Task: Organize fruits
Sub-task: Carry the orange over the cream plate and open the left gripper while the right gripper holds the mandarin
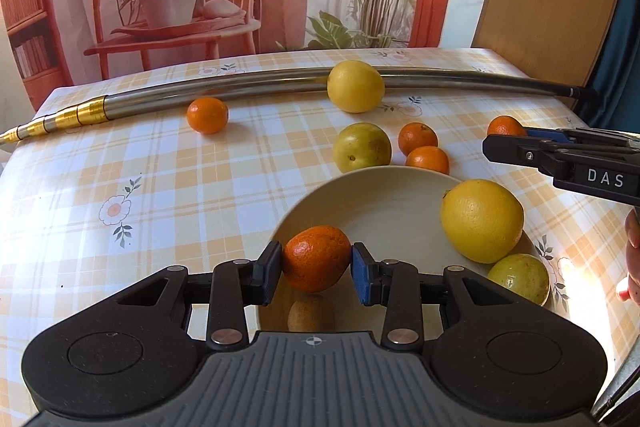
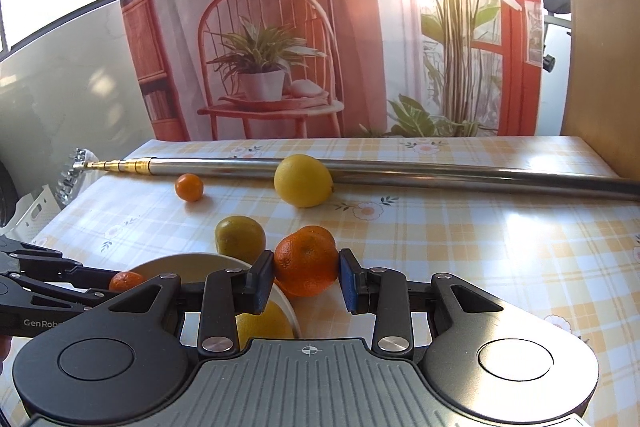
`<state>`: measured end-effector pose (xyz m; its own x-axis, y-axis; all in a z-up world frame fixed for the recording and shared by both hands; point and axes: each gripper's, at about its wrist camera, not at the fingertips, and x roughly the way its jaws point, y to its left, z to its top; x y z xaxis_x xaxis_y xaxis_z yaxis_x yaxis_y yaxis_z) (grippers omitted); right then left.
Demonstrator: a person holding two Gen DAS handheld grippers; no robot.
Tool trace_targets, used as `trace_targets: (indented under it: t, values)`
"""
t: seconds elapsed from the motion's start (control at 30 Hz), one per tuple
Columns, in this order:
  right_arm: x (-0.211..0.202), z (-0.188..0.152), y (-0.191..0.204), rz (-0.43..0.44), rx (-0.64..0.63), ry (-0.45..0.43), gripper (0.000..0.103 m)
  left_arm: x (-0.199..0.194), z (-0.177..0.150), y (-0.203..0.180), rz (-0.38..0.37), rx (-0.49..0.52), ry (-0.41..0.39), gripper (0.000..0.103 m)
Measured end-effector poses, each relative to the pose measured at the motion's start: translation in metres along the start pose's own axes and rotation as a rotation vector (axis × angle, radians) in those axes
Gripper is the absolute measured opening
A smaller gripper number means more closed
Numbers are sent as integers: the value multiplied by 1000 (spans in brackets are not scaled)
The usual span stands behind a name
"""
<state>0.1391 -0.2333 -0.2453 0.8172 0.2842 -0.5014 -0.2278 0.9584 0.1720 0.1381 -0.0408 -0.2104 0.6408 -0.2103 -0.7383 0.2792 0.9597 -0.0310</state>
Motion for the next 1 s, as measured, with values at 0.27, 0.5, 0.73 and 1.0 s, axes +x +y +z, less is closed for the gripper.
trace_targets:
  t: [0.27,0.5,0.73,1.0]
  values:
    - [-4,-4,3,4,1,0,32,0,-4,-3,0,-4,14,40]
    - [-7,-4,6,7,-1,2,32,-3,-4,-1,-8,-36,4,42]
    - [-18,-5,14,17,-27,-3,32,-19,-4,3,-1,-53,-31,44]
    - [-27,-7,23,29,-29,14,32,-48,-8,17,9,-116,-84,57]
